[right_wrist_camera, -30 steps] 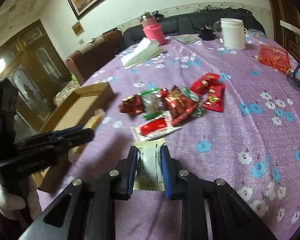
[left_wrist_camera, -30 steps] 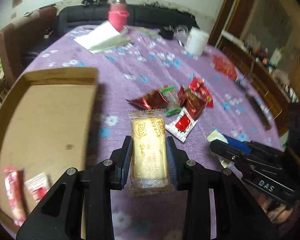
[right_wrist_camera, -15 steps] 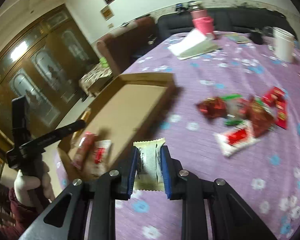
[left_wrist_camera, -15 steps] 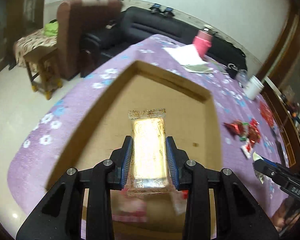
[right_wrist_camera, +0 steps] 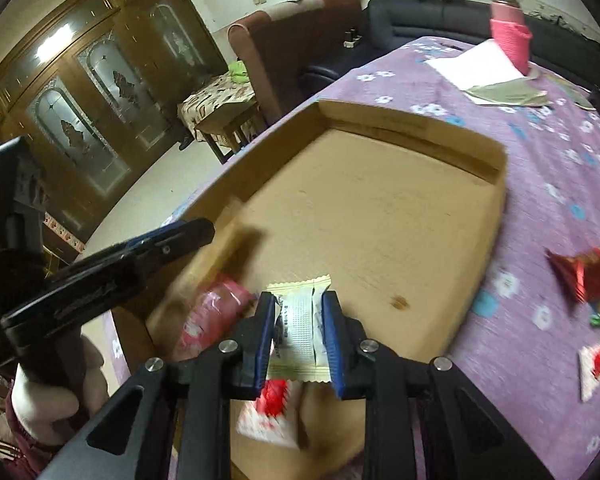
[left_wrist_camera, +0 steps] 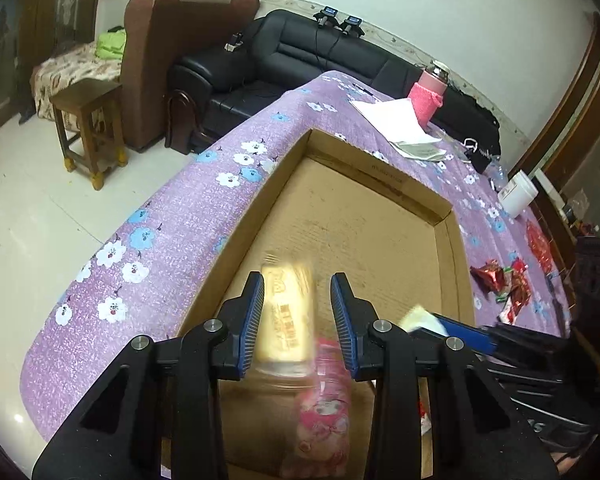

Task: Organize snacks
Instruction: 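Carry both snacks over the cardboard box and release them inside, then grasp the red-gold candy with left tool while right grasps white red-print packet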

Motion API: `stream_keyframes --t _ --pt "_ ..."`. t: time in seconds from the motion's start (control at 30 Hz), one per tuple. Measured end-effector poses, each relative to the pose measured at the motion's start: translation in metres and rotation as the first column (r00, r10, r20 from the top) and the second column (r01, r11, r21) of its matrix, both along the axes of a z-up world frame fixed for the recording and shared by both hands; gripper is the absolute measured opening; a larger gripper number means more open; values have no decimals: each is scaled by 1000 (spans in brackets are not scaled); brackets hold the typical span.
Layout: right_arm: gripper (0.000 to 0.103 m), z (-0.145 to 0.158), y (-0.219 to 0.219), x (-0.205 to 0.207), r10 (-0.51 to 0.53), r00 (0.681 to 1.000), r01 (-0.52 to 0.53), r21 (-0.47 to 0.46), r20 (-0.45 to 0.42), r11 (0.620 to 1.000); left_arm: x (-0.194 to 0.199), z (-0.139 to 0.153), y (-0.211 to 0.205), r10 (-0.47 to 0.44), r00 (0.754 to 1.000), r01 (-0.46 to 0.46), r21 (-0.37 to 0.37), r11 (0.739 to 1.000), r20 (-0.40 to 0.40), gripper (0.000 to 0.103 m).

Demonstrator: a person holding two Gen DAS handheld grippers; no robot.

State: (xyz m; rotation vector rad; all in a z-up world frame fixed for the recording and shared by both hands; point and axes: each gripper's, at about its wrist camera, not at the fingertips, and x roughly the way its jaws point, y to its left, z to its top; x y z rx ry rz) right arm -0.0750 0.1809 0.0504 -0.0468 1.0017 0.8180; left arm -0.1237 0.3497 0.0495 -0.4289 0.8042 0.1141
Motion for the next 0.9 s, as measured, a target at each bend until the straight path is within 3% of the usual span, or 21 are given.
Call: stream_keyframes --t 0.2,0.4,0.47,0.73,0.9 --pt "32 6 -6 2 -19 1000 19 28 2 999 -7 6 6 25 1000 -25 -34 999 7 33" --pt "37 23 -55 5 -104 994 103 72 23 992 -19 19 -6 21 999 -19 -37 999 31 33" --pt "38 28 -80 10 -145 989 142 77 40 987 -22 22 -15 7 999 -6 -30 1000 35 38" --pt "47 25 -210 16 -389 920 385 79 45 920 -23 27 -68 -96 995 96 0 995 30 39" --pt "49 4 -242 20 -442 897 443 74 -25 893 -13 23 -110 -187 982 187 17 982 2 39"
